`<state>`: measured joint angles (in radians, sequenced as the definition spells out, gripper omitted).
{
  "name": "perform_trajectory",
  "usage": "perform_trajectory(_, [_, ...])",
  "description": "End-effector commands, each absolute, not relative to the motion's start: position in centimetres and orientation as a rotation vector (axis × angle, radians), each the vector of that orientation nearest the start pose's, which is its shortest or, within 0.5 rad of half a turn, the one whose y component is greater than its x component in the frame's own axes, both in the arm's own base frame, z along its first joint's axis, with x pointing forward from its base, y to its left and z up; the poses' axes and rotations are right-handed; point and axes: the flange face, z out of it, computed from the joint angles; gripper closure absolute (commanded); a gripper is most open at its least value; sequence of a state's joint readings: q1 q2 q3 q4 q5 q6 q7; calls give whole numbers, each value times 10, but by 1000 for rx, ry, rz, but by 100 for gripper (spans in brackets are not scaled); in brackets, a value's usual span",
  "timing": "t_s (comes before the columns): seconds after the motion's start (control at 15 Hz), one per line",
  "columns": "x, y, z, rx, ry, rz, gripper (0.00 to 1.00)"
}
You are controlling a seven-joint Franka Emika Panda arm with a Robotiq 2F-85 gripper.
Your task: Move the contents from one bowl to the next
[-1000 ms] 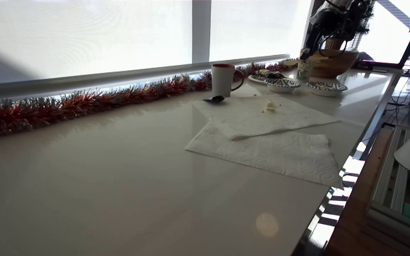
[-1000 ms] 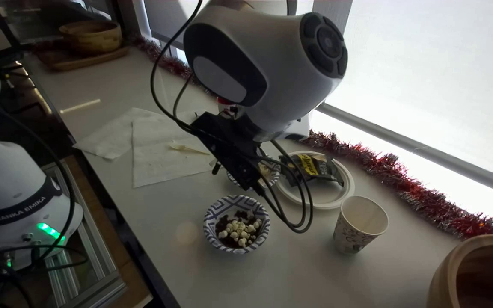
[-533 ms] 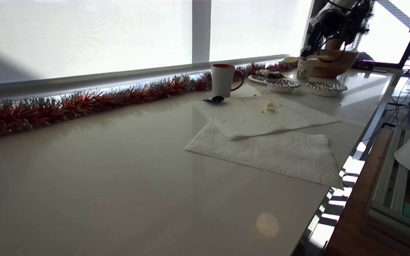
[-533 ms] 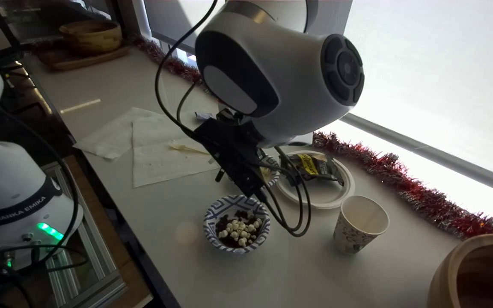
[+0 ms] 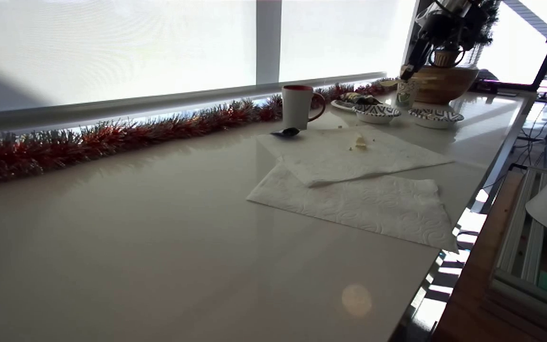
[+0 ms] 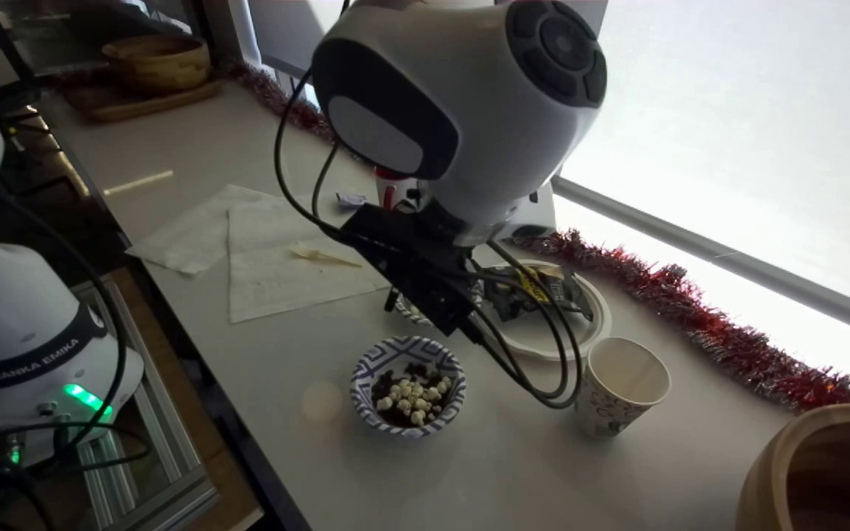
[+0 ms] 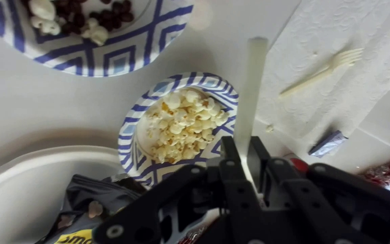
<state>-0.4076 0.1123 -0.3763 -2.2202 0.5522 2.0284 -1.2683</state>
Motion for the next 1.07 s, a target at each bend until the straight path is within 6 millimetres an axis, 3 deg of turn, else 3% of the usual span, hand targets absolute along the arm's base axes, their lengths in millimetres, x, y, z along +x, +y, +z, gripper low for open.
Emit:
perform_trajectory(0.0, [362, -311, 331, -2837, -208, -331, 97])
perform_trajectory(0.4, [344, -287, 335, -2989, -162, -358, 97])
perform_trajectory(0.67, [318, -275, 338, -3030, -95, -428, 97])
perform_trajectory(1.0, [283, -275, 329, -3068, 292, -507, 97])
